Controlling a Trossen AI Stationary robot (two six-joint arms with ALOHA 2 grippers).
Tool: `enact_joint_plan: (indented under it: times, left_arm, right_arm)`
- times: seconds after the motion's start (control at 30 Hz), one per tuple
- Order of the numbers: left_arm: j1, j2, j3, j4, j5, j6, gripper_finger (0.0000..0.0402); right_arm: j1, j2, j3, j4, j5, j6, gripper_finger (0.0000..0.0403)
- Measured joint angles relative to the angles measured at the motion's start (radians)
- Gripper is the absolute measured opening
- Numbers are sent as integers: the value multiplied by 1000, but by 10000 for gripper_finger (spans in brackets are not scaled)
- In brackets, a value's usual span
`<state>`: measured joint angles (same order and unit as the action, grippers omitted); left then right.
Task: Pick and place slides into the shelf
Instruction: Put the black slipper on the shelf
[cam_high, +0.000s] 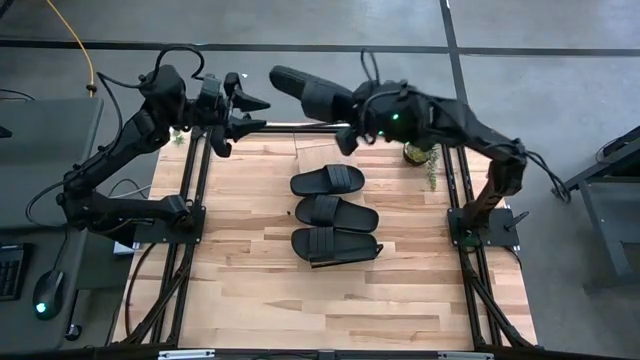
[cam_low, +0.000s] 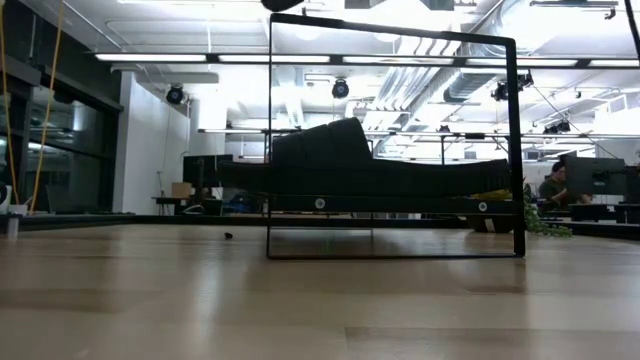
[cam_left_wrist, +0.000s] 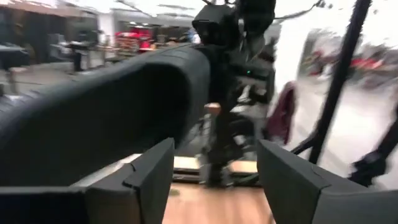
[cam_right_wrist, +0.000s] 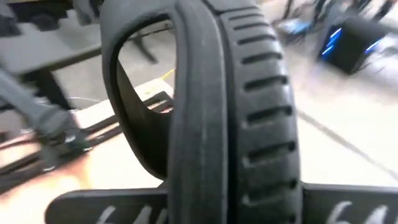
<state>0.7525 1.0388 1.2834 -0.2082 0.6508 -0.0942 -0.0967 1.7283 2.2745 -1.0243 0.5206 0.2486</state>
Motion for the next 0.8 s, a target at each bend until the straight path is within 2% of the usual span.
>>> enact_joint_plan:
  times: [0.1,0.37,0.47,0.57,0.8]
  left_arm:
    - [0,-9,0,-65,-23,60,217]
    - [0,-6,-1,-279,-74,175,201]
    - [0,-6,-1,-307,-87,198,194]
    - [0,-6,-1,-310,-87,199,188]
    - [0,-7,-1,-313,-87,199,182]
  right_arm:
    - [-41,-21,0,-51,-128,49,15]
    - [-164,-17,0,-94,-266,106,15]
    - [-217,-14,-60,-40,-322,120,15]
    - [-280,-43,-215,88,-433,138,15]
    - [-403,-190,-798,687,-765,210,15]
